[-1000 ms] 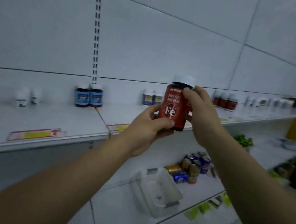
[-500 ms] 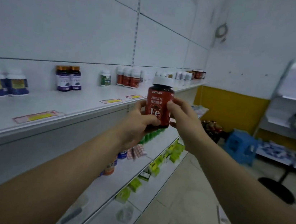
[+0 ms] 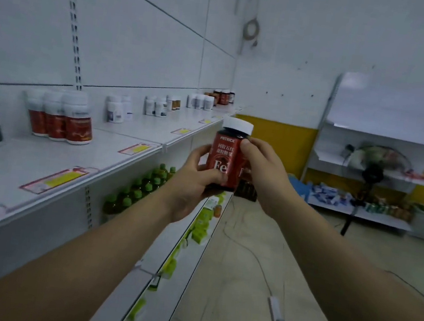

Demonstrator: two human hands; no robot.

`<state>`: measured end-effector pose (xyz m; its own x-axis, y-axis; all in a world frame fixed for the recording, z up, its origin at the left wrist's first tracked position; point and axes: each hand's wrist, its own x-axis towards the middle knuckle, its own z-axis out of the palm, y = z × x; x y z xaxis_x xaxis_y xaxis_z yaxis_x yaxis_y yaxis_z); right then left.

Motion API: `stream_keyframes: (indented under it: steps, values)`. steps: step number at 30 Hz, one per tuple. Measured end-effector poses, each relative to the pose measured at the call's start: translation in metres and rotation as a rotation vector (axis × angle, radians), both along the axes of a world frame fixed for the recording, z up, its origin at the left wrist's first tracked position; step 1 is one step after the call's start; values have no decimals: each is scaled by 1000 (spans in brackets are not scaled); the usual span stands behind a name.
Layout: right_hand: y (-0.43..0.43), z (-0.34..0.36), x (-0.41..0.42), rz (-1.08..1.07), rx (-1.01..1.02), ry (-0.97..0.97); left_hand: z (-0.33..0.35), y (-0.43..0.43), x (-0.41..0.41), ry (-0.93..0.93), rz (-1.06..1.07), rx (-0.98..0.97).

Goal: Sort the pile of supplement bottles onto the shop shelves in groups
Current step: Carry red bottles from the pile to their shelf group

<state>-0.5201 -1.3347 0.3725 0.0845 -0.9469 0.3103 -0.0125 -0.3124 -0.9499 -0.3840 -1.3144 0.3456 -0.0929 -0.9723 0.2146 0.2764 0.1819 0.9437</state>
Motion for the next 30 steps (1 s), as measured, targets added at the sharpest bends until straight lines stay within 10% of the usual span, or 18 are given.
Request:
stream_keyframes:
  steps: [30]
  values:
    - [-545, -43, -203, -8, 10, -67, -40, -540, -201, 47, -57, -5]
